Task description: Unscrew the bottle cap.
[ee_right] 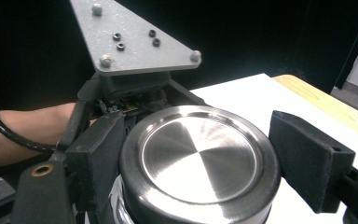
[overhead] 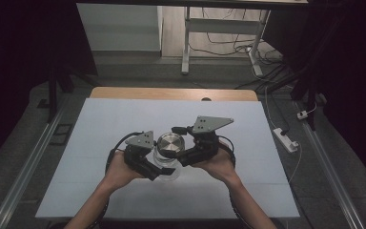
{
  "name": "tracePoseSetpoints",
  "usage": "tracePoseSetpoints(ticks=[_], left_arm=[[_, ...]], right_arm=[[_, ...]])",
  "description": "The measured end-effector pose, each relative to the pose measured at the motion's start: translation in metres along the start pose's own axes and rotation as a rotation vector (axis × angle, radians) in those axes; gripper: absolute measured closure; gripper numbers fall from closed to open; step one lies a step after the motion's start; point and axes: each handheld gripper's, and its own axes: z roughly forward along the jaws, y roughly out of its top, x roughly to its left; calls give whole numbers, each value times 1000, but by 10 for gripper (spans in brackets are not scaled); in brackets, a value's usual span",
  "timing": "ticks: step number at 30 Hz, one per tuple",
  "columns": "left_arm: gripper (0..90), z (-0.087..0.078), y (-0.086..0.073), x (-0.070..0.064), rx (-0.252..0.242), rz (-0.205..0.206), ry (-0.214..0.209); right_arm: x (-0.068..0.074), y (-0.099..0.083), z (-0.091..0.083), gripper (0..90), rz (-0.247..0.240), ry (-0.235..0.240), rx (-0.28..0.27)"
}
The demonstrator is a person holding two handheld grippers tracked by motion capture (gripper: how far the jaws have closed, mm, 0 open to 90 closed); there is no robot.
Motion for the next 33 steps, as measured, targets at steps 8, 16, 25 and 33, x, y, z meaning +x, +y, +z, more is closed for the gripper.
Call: tracePoseSetpoints(ticks=[8, 16, 25, 33], left_arm=[[152, 1, 0, -2, 15, 13, 13], [152, 11, 1, -8, 98, 74, 54], [153, 7, 3, -10, 79, 85, 46], [153, 2, 1, -6, 57, 65, 48]], right_arm=[[-4, -2, 0, 203, 10, -48, 27], [-8, -7, 5, 202, 13, -92, 78], [-12, -7, 0, 203, 37, -106, 63], [-19, -8, -8, 203, 49, -158, 44]])
